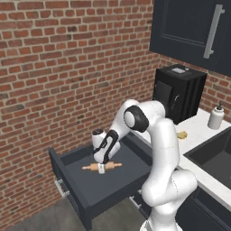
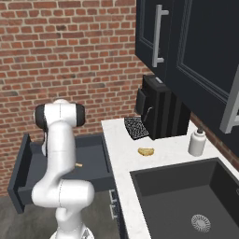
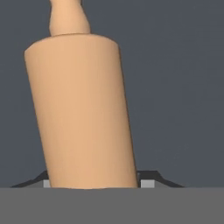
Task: Pick the rolling pin from the drawer and place it on the counter.
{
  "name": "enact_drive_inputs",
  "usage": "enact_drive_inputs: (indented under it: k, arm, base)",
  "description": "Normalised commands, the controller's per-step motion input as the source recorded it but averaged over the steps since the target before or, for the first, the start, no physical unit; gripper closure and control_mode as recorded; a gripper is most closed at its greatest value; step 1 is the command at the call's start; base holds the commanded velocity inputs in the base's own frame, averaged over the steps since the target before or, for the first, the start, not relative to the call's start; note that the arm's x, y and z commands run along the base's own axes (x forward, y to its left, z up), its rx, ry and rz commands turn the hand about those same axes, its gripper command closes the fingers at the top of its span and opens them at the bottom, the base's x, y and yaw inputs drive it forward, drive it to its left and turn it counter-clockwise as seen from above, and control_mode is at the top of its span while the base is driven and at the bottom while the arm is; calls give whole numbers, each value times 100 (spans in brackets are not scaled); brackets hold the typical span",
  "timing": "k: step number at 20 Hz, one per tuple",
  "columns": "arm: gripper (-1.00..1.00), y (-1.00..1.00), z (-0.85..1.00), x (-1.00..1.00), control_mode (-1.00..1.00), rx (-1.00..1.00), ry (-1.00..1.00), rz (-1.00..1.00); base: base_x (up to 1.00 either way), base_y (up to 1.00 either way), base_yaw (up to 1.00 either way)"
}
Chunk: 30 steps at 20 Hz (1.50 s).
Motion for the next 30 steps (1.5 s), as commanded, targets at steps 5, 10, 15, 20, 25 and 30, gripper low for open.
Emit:
enact_drive_inputs:
  k: [5,10,15,20,25,30]
  arm:
    - [100,0,68,-94,-100,-2,-13,0]
    - [100,0,100,-64,-100,-13,-8,0]
    - [100,-21,100,-8,-100,-16,-6,0]
    - [100,-38,100,9,-100,-15,-8,1]
    - [100,-45,100,22,-100,-13,0,0]
    - [100,-81,81,7,-100,-2,4,0]
  base:
    - [0,0,0]
    - [0,0,0]
    - [0,0,0]
    - [0,0,0]
    - [0,0,0]
    - [0,0,0]
